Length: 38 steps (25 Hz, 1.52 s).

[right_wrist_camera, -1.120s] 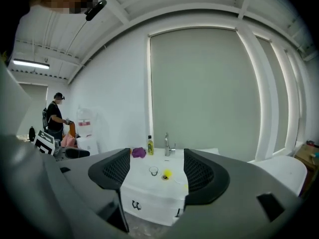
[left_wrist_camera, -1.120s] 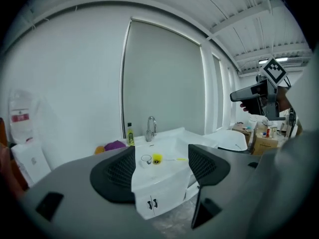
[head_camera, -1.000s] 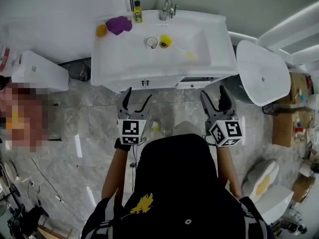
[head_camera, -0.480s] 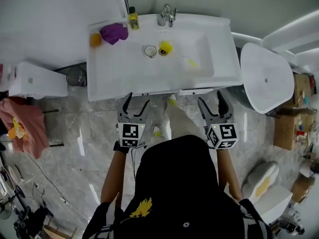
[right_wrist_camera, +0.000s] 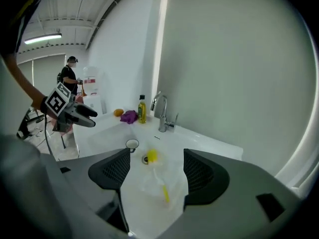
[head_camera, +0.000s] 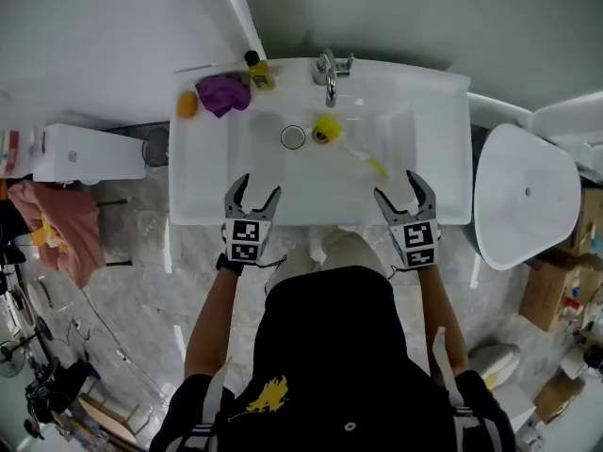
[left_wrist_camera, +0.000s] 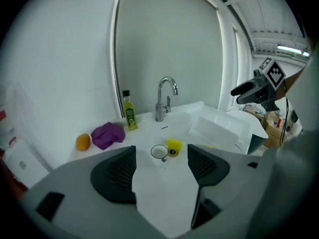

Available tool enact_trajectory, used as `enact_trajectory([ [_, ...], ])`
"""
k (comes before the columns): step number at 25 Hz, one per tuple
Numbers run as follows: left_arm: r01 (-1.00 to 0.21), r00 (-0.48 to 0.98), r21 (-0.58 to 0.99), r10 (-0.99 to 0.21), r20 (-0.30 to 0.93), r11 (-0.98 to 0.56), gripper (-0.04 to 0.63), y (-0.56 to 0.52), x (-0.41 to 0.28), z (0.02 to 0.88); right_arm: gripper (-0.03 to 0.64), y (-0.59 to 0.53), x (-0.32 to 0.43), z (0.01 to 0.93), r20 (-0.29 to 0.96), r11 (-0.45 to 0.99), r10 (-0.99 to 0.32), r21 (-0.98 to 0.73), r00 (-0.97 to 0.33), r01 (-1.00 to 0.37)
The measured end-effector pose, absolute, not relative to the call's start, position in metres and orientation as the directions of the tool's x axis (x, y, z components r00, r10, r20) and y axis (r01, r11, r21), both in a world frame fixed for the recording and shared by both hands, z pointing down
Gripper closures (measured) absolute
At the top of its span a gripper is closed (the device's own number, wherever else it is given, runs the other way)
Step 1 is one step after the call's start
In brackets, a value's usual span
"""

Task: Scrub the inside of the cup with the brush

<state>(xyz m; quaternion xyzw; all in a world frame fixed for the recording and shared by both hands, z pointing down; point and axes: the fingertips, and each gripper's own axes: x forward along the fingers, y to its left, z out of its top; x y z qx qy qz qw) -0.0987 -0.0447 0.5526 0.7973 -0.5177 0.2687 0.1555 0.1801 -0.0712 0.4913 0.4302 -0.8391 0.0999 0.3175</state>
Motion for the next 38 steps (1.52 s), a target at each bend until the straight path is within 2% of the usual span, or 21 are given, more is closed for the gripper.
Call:
enact_trajectory([
  [5,-0.899,0.34,0.006,-0.688,0.641,-0.438,0.252,-0.079,-0.087,0.587,0.261,-0.111,0.188,0.546,0.698,0.658,-0.55,0.024,-0.459,-0.753],
  [12,-0.865,0.391,0.036,-0.626,0.675,-0.501,0.24,-0.106,-0.08,0.661,0.261,-0.124,0.197,0.637,0.818,0.659,-0.419,-0.025,-0.395,-0.751],
  [21,-0.831,0.431,0.036,-0.603,0.671,-0.555,0.224,-0.163,-0.069,0.737,0.261,-0.139,0.204,0.73,0.897,0.698,-0.297,-0.03,-0.327,-0.715],
  [32,-0.778,0.484,0.008,-0.59,0.646,-0.629,0.198,-0.194,-0.041,0.782,0.262,-0.141,0.197,0.796,0.955,0.811,-0.164,-0.013,-0.249,-0.584],
  [35,-0.778,0.482,0.004,-0.592,0.646,-0.629,0.198,-0.198,-0.038,0.792,0.334,-0.14,0.204,0.802,0.96,0.821,-0.164,0.004,-0.229,-0.572],
  [38,-0.773,0.479,-0.001,-0.585,0.654,-0.634,0.198,-0.201,-0.037,0.805,0.368,-0.141,0.208,0.808,0.963,0.821,-0.163,0.012,-0.213,-0.571],
])
